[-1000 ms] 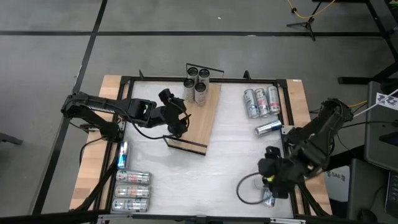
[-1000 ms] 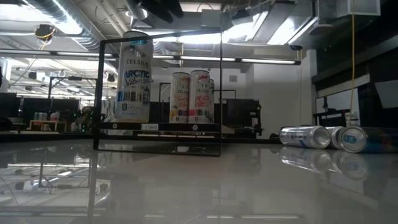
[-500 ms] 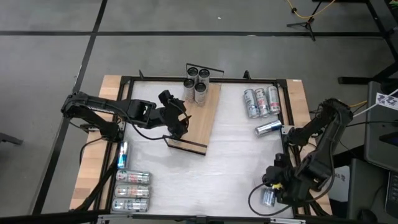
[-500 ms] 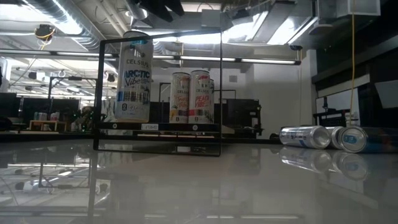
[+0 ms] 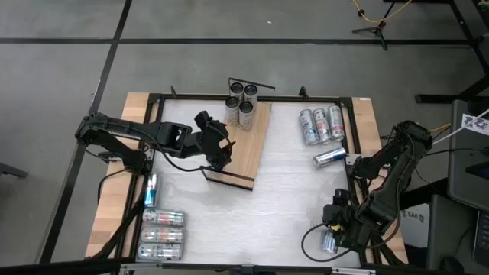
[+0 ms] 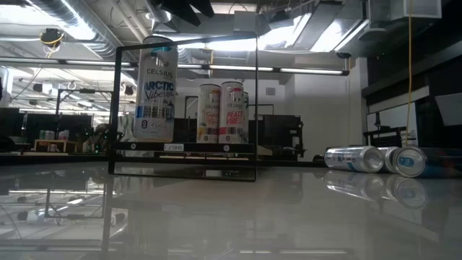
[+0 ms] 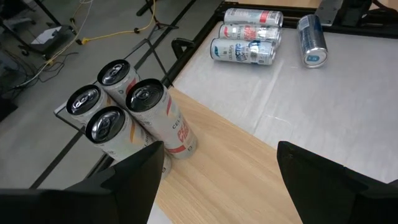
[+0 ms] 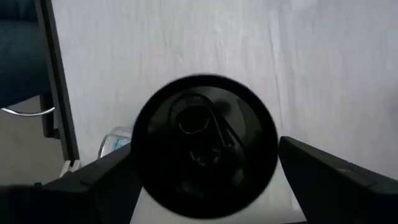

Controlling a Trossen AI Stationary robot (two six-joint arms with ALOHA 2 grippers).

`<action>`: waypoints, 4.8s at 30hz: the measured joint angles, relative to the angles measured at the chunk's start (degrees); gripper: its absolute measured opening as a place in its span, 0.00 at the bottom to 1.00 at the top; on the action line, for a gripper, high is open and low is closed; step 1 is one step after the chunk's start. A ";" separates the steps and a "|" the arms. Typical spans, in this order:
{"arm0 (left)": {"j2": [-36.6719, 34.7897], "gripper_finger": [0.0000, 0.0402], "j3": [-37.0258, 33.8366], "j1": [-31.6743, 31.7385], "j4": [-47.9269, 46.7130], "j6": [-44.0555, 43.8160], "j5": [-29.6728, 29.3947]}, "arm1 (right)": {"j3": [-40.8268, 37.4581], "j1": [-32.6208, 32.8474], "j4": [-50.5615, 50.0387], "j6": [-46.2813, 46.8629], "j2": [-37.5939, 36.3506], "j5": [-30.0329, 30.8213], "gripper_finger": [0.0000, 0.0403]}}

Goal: Place canned beverage on shelf
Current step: Put the bottom right pink soda can on the shelf aligned with the other pink soda can

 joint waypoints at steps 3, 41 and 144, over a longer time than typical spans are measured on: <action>0.00 0.76 0.00 0.00 0.04 0.00 -0.02 | -0.96 -0.05 0.87 -0.04 0.00 0.00 0.88; 0.00 0.76 0.00 0.00 0.13 1.69 -0.02 | -2.10 -31.26 9.76 -37.83 -0.76 6.61 0.62; -0.20 0.76 0.00 13.81 0.11 12.26 16.26 | 28.54 -94.53 15.59 -90.54 23.74 -22.26 0.62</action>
